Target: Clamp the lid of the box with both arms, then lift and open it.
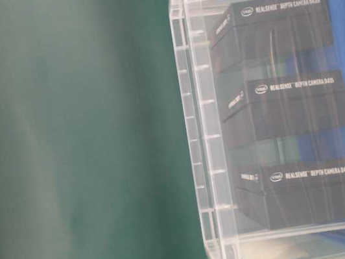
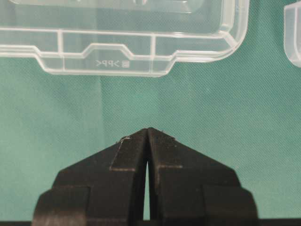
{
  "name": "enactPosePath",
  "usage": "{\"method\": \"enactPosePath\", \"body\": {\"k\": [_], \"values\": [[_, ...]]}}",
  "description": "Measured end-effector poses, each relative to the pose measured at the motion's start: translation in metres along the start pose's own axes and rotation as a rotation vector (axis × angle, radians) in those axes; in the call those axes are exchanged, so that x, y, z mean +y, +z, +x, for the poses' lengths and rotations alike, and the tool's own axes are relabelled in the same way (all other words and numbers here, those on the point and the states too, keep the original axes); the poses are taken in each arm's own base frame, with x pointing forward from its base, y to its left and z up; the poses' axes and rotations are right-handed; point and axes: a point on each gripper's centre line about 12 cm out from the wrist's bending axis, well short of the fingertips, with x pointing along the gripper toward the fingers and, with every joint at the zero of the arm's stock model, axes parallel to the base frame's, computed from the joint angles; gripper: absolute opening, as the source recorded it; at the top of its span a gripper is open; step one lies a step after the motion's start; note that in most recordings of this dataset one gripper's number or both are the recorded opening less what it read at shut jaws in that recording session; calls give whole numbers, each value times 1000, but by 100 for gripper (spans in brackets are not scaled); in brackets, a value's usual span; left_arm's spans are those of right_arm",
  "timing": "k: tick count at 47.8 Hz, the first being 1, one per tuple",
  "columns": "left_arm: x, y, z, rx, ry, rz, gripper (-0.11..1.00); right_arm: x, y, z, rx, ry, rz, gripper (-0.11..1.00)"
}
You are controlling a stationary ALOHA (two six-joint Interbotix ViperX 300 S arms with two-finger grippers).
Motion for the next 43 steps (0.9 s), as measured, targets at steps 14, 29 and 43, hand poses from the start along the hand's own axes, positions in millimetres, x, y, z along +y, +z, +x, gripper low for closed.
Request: {"method": "enactPosePath", "body": {"k": [14,29,43], "values": [[-38,7,-24,-73,-75,92,1,23,23,-26,-88,80,-15,-1],[-70,18,-50,-152,-140,173,1,42,46,-50,-165,144,-14,-1],[-74,36,-81,-281,-148,276,1,41,64,-70,-266,140,-58,-1]]}}
